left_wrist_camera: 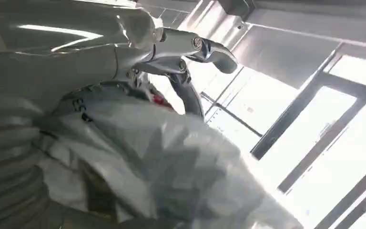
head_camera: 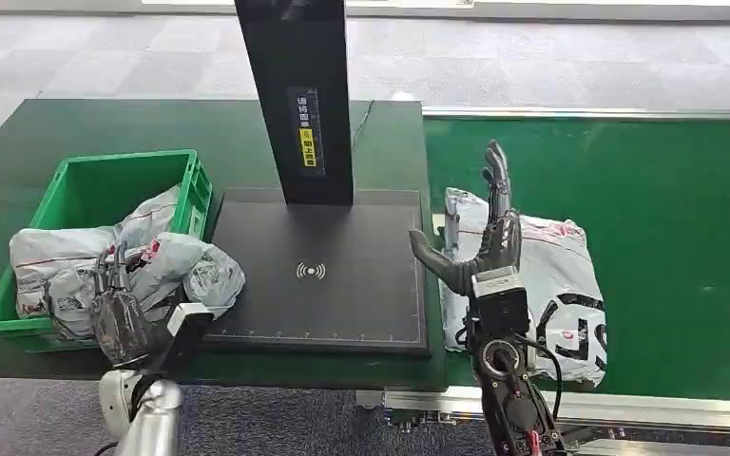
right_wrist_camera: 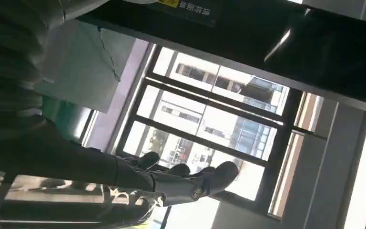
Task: Moved the parcel from conveyor to table for the left to box.
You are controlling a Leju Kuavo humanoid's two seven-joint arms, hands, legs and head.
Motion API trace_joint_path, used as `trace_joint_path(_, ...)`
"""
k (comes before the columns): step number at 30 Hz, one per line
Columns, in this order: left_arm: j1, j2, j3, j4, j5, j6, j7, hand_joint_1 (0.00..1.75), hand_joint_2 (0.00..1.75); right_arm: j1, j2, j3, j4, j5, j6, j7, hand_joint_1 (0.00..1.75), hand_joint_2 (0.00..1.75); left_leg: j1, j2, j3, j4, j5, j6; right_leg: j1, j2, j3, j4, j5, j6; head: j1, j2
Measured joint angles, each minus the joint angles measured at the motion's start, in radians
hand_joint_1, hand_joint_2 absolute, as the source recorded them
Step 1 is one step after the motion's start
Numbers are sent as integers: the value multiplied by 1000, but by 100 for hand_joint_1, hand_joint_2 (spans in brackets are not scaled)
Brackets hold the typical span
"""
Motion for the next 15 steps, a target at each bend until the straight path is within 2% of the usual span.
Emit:
trace_joint_path(5, 68, 3, -185, -155, 215, 0, -2, 0, 175, 27, -12, -2, -2, -14, -11, -8, 0, 175, 0, 0, -3, 0, -1, 0, 0, 0, -3, 0, 0, 0, 0, 0)
trace_joint_path(6, 77, 6, -221, -183, 262, 0, -2, 0, 0, 34, -15, -2, -5, -15, -11, -8, 0, 175, 0, 1, -4, 0, -1, 0, 0, 0, -3, 0, 0, 0, 0, 0)
trace_joint_path(12, 113, 13, -347, -270, 328, 0, -2, 0, 0, 53, -27, -2, -11, -17, -8, 4, 0, 175, 0, 2, -4, 0, -1, 0, 0, 1, -4, 0, 0, 0, 0, 0)
trace_joint_path(15, 129, 23, -401, -326, 458, 0, -2, 0, 0, 55, -32, 0, -8, -27, -14, -10, 0, 175, 0, 2, -4, 0, -1, 0, 0, 2, -4, 0, 0, 0, 0, 0)
